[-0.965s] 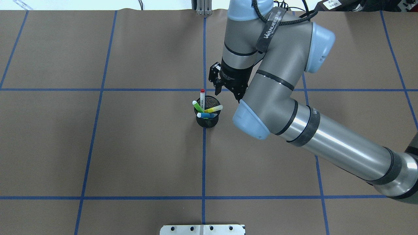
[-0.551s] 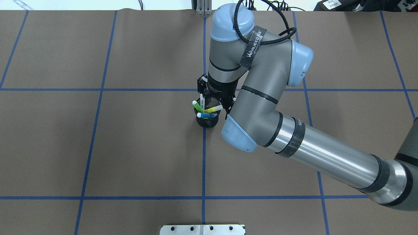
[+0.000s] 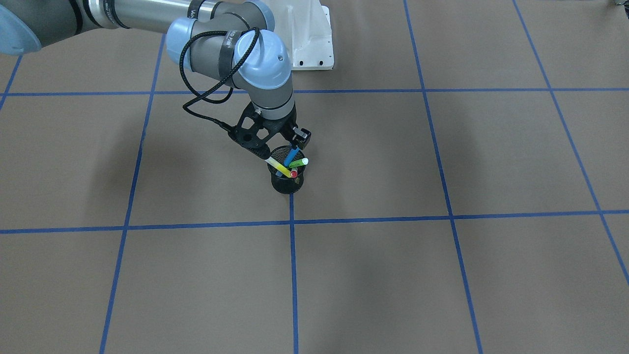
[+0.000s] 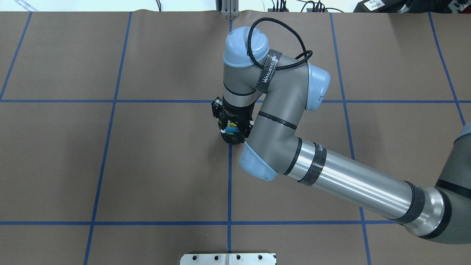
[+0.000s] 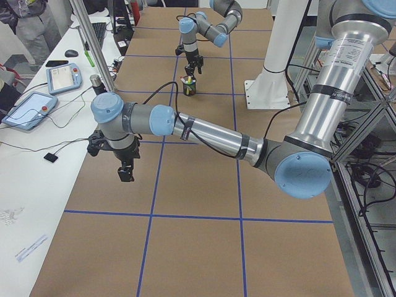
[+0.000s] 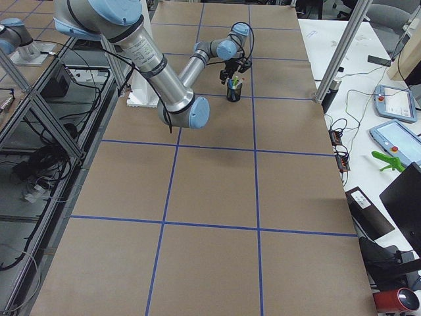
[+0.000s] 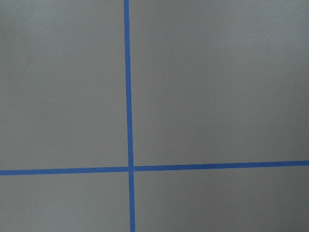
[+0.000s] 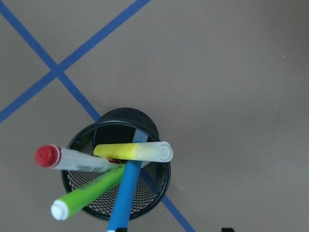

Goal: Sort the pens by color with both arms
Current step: 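Lower the right gripper and grasp the blue marker in the cup, then lift the blue marker out with the right gripper while the left arm approaches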

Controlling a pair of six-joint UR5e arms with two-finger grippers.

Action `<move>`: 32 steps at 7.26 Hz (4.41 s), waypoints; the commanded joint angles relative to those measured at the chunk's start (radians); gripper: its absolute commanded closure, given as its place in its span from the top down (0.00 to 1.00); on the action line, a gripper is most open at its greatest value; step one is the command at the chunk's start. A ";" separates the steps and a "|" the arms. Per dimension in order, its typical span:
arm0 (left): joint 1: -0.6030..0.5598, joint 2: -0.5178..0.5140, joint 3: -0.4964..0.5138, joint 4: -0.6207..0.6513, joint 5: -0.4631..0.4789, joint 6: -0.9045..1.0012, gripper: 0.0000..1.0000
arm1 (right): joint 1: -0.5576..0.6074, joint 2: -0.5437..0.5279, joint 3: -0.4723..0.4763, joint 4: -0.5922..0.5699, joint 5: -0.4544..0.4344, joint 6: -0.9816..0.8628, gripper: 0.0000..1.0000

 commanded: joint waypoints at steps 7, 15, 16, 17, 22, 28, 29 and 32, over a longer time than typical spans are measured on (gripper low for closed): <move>0.002 0.000 -0.004 0.006 0.000 0.000 1.00 | 0.017 0.004 0.005 0.000 0.008 -0.025 0.70; 0.002 0.000 -0.004 0.006 0.000 0.000 1.00 | 0.012 0.062 -0.070 0.003 -0.006 -0.039 0.65; 0.002 0.000 -0.004 0.008 0.000 0.000 1.00 | 0.003 0.052 -0.070 0.003 -0.006 -0.041 0.61; 0.002 0.000 -0.004 0.008 0.000 0.000 1.00 | -0.003 0.048 -0.067 0.000 -0.006 -0.039 0.59; 0.002 0.000 -0.004 0.006 0.000 0.000 1.00 | -0.003 0.050 -0.075 0.000 -0.012 -0.058 0.56; 0.002 0.000 -0.012 0.008 0.000 0.000 1.00 | 0.008 0.048 -0.066 0.000 -0.012 -0.076 0.22; 0.002 0.000 -0.016 0.008 0.000 0.000 1.00 | 0.030 0.053 -0.049 -0.006 -0.008 -0.076 0.22; 0.025 -0.004 -0.030 0.035 -0.027 -0.006 1.00 | 0.103 0.047 0.196 -0.232 0.092 -0.073 0.22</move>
